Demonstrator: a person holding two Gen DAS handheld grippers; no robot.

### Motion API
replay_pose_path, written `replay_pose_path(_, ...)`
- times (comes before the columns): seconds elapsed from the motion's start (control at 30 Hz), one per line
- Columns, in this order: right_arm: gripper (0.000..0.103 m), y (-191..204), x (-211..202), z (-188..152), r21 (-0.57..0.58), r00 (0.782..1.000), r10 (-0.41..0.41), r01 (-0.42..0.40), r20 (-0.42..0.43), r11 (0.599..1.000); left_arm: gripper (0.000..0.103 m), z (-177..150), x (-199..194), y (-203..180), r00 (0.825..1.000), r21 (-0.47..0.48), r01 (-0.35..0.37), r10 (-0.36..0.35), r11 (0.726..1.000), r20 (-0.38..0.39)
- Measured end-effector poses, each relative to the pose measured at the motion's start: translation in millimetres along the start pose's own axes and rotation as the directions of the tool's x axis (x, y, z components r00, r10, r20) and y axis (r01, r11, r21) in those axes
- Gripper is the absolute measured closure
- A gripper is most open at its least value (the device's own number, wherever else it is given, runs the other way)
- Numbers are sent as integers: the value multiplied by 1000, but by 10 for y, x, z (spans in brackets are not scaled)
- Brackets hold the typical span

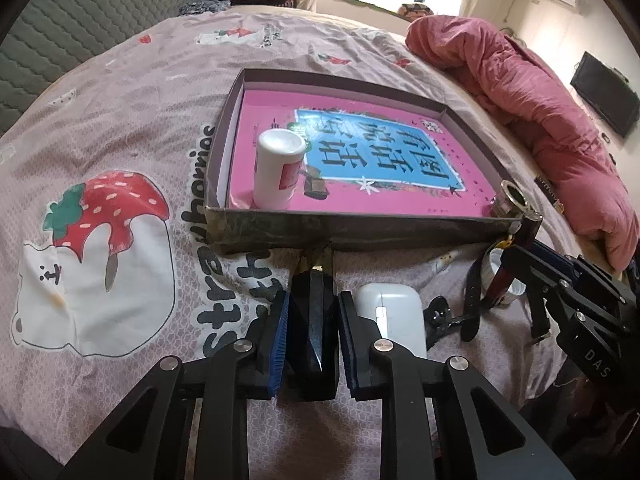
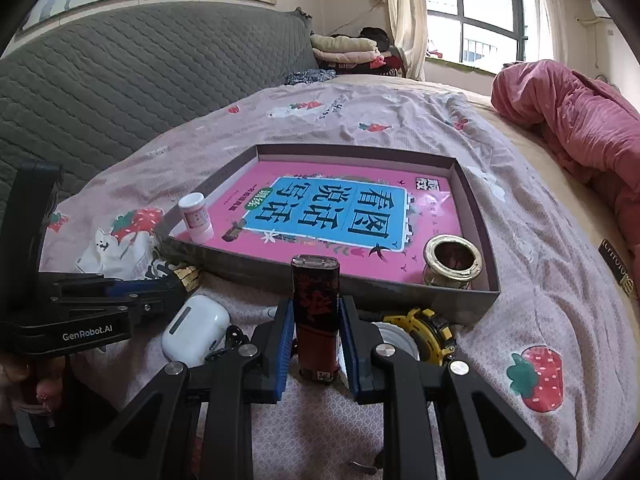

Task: Organize rigid objects
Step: 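Lift the black tube with the left tool while the right tool lifts the red lighter over the tray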

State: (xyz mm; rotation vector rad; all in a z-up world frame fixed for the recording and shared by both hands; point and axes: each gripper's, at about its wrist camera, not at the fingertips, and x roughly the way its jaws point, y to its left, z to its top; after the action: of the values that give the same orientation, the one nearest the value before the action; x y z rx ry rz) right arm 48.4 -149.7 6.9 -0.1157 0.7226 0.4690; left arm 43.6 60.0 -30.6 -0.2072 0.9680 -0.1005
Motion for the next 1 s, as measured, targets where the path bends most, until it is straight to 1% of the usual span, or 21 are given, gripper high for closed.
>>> replay_pose_path(0.3,80,-71,-52,8,30,1000,9,-10,12,999,79,20,-111,-24,999,6,0,0,1000,40)
replay_pose_path(0.47,80,-70,-86,10,29,1000,6,-6,20,1000,79,27,-137,-18,999,4,-1,1,1000,50)
replay_pose_path(0.63,80,-67,-148,33,31,999,13,-14,39,999,79,28,-213,-44,997,19,-2,1,1000,79)
replay_pose_path(0.93,80,-73,-283,72,39,997,33,-36,68,999,79,30,-253,-36,995,8,9,-10,1000,95)
replay_pose_path(1.0,80,-60,-300,80,37,997,35,-37,72,999,79,36,-299,-44,993,12,16,-17,1000,114)
